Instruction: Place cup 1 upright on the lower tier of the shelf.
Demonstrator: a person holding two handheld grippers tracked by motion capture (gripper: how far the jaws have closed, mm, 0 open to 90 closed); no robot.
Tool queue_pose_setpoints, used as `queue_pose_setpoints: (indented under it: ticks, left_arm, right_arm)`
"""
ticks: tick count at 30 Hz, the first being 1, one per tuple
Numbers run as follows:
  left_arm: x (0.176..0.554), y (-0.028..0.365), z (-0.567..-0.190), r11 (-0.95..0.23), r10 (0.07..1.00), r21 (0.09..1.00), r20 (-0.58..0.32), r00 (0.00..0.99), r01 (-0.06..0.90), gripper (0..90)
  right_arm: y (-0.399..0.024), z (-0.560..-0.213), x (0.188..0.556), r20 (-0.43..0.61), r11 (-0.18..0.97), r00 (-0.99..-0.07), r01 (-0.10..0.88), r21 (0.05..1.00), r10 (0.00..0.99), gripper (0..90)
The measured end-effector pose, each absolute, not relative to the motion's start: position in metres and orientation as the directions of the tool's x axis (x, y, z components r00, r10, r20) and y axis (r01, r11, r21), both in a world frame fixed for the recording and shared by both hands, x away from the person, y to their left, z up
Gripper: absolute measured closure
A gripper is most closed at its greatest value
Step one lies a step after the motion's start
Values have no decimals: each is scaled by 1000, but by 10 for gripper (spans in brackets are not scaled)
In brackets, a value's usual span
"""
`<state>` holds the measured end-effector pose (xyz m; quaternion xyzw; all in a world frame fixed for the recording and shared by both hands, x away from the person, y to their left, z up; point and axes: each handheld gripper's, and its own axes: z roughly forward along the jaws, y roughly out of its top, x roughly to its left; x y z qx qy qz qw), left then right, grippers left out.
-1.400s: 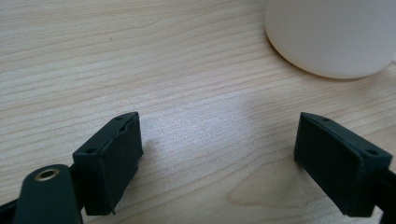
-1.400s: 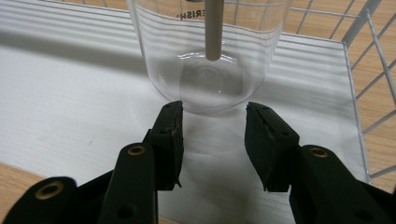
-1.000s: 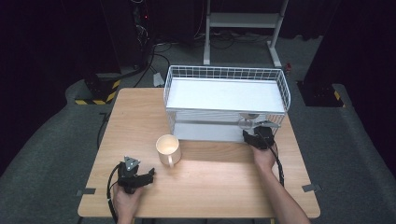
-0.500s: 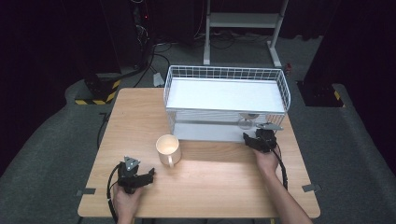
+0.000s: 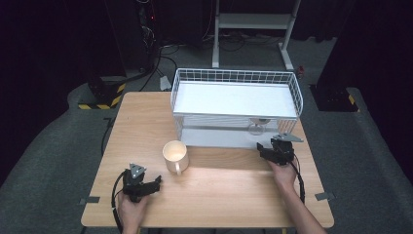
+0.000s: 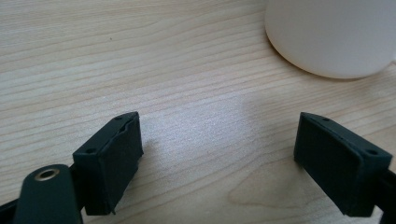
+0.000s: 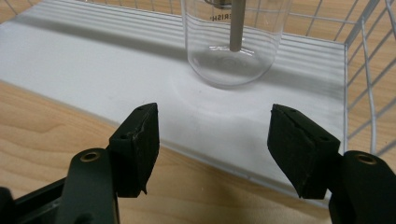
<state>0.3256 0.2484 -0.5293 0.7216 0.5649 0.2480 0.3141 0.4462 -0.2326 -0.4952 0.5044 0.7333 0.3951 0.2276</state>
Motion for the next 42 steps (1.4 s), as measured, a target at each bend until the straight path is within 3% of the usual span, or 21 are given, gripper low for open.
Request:
queue_pose_setpoints:
  ticks: [42]
  left_arm:
    - [326,248,-529,-164,971,734,3,238,660,155]
  right_arm:
    - [-275,-495,392,101,129,-394,516,847,914,333]
